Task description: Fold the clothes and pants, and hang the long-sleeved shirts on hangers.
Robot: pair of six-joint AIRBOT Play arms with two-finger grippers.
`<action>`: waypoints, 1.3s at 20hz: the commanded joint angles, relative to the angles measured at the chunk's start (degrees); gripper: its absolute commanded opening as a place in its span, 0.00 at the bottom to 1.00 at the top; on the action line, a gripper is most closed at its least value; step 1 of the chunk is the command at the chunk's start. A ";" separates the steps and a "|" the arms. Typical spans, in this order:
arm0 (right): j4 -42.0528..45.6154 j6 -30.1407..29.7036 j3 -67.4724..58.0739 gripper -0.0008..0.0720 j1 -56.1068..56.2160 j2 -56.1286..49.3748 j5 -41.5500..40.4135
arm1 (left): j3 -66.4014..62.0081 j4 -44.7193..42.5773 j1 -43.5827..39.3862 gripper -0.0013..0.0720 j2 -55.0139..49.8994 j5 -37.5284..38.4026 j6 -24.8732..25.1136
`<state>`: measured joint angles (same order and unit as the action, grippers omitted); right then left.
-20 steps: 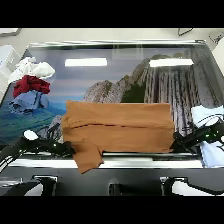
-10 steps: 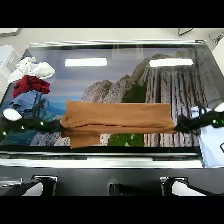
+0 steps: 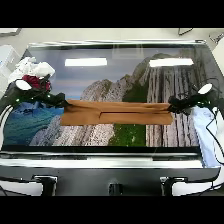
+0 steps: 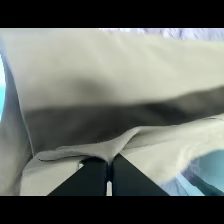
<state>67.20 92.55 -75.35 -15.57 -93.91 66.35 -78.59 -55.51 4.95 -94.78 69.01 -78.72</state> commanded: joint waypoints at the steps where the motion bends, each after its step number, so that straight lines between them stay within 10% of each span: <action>1: -2.14 2.82 -0.98 0.24 0.52 -2.93 -2.25 | -3.80 1.01 -0.70 0.07 -6.82 1.68 -1.90; 4: -1.81 0.22 -3.50 0.96 -1.27 -2.38 2.05 | -4.57 1.68 -0.04 0.56 -6.75 5.22 -0.96; 13: -11.10 -6.14 -3.93 0.98 -4.46 -9.05 9.73 | -5.35 3.72 0.79 0.61 -1.27 12.44 -0.81; 15: -13.22 -5.79 -3.93 0.73 -3.19 -9.84 7.39 | -5.35 3.74 -0.59 0.61 0.35 12.44 -0.83; 17: -17.05 -8.55 -4.33 0.08 -2.80 -9.42 6.75 | -5.35 3.76 -2.25 0.61 1.46 12.26 -0.83; 22: -23.23 -13.94 -6.95 0.06 -2.73 -1.49 13.07 | -4.63 4.17 -11.37 0.59 0.92 -0.28 -3.13; 24: -24.94 -13.75 -6.93 0.06 -2.10 3.78 15.65 | -4.46 4.92 -17.59 0.17 -0.61 -8.46 -4.09; 26: -24.81 -12.61 -6.95 0.06 -0.17 8.76 16.92 | -4.42 7.69 -23.87 0.08 -3.08 -15.23 -4.55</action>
<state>44.51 79.88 -82.00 -17.30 -91.37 80.31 -83.18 -50.41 -11.27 -95.68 65.30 -81.89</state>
